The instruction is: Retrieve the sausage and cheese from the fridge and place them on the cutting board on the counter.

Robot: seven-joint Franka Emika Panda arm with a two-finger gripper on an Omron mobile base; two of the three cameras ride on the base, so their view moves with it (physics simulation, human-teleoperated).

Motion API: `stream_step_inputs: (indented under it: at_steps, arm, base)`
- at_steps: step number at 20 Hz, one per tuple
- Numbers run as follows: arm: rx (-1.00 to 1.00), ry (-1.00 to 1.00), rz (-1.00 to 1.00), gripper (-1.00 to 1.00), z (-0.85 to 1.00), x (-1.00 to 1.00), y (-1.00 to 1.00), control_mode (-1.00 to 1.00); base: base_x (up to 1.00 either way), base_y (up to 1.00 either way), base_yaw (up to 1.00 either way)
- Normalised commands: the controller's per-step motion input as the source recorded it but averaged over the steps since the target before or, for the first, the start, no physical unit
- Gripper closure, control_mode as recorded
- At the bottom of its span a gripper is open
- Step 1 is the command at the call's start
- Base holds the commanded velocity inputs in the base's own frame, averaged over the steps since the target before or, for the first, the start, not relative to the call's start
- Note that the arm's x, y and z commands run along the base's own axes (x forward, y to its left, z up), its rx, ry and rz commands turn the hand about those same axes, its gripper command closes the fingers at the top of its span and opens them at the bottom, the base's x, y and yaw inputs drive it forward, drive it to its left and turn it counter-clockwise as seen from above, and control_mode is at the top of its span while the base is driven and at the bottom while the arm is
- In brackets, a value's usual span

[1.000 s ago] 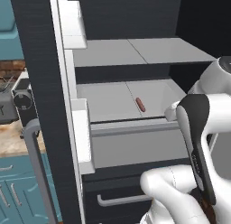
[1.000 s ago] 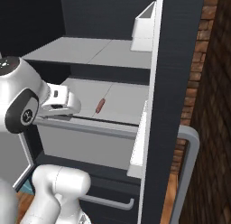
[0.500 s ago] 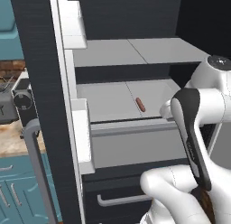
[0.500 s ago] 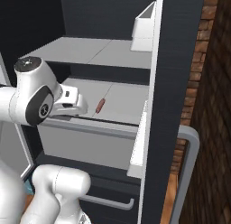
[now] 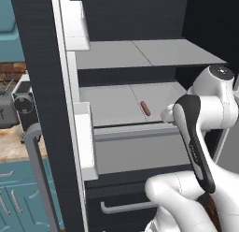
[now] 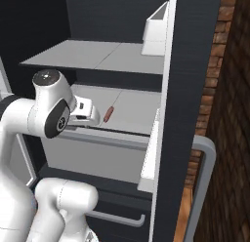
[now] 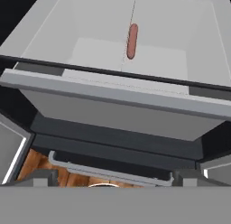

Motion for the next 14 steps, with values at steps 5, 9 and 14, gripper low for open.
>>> stream_step_inputs:
  at_steps: [5,9,14]
  arm:
    - [0.15,0.0,-0.03,-1.0,-0.03,0.27,0.0,-1.0]
    - [0.11,0.0,-0.07,-1.0,-0.07,0.23,0.0,-1.0]
    - [0.0,0.0,-0.07,-1.0,-0.35,0.25,0.0,-1.0]
  base:
    - [0.0,0.0,0.0]
    - [0.0,0.0,0.0]
    - [0.0,0.0,0.0]
